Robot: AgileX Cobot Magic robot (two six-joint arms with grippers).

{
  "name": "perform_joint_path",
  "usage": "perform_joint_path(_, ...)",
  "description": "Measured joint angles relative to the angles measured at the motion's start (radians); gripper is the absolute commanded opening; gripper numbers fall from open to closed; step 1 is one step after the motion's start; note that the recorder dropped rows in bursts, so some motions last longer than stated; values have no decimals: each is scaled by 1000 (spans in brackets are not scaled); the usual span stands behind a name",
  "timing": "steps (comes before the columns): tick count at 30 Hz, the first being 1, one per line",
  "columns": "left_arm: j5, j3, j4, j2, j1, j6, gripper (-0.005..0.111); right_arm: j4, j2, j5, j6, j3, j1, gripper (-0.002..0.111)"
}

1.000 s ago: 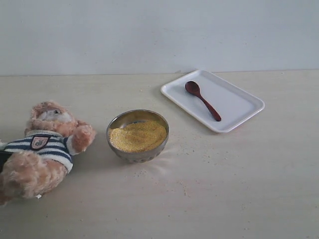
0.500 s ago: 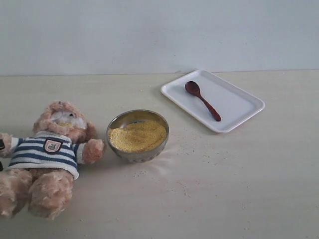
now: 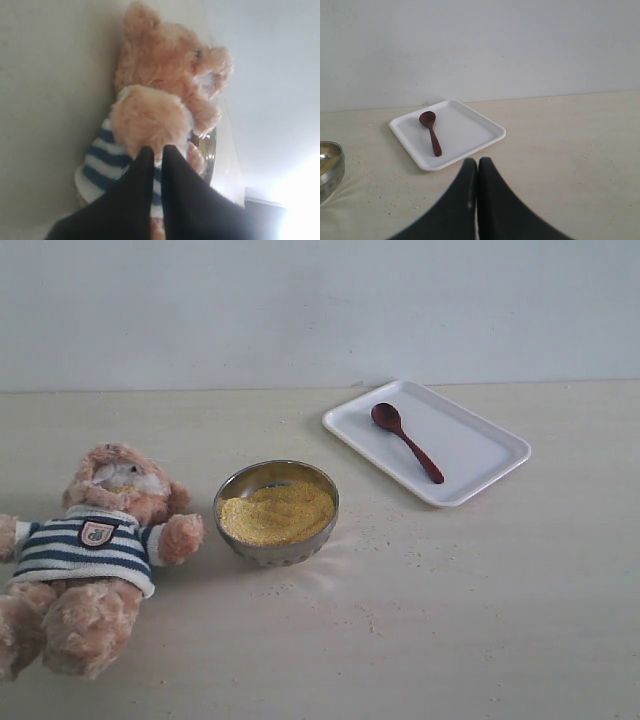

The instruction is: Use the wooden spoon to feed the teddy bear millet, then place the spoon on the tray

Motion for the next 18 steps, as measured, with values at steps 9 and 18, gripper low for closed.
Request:
perform_joint_path(9, 0, 4, -52, -291, 14, -17, 5, 0, 0, 0, 0, 0, 0, 0)
perform_joint_path(18, 3, 26, -88, -550, 14, -25, 5, 2, 0, 0, 0, 0, 0, 0)
